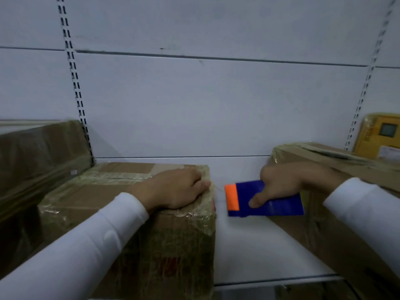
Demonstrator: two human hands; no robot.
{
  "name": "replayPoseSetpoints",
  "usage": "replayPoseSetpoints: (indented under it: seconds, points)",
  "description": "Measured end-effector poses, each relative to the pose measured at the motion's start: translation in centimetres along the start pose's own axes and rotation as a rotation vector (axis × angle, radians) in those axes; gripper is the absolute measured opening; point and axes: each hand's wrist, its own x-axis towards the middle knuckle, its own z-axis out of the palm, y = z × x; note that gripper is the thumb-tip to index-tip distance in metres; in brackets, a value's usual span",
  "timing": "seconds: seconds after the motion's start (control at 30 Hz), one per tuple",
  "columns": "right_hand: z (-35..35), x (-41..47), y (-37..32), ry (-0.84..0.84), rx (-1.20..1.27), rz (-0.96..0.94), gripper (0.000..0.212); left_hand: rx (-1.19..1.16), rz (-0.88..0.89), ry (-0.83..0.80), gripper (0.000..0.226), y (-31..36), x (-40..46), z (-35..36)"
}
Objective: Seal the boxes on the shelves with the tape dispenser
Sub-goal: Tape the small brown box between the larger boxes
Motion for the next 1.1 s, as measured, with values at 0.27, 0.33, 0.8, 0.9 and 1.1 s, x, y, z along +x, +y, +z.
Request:
replayPoseSetpoints:
  seconds: [0.27,0.33,0.8,0.9,1.1]
  points:
    - [3.2,-0.1,0.7,0.190,0.225,0.001,0.057,-0.005,0.018,0.052,0.034,-0.2,-0.6,0.1]
    - [3.4,-0.8,1.1,0.265,0.191,0.028,0.060,0.008,-0.035,0.059,0.041,-0.1,-0.6,-0.1]
    - [5.6,-6.2,8.0,0.359,0.644,-0.262,0.047,0.132,-0.330,0.023,0.030,6.5,1.0,0.2]
    - [5.7,-7.3,9.4,0.319,0.719,-0.312,0.051,0.002,-0.246,-0.037,0.055,7.2,-0.4,0.3]
    - [5.8,-9.6,10.1,0.254,0.698,-0.397,0.043,0.156,-0.226,-0.037,0.074,7.1,-2.5,1.5]
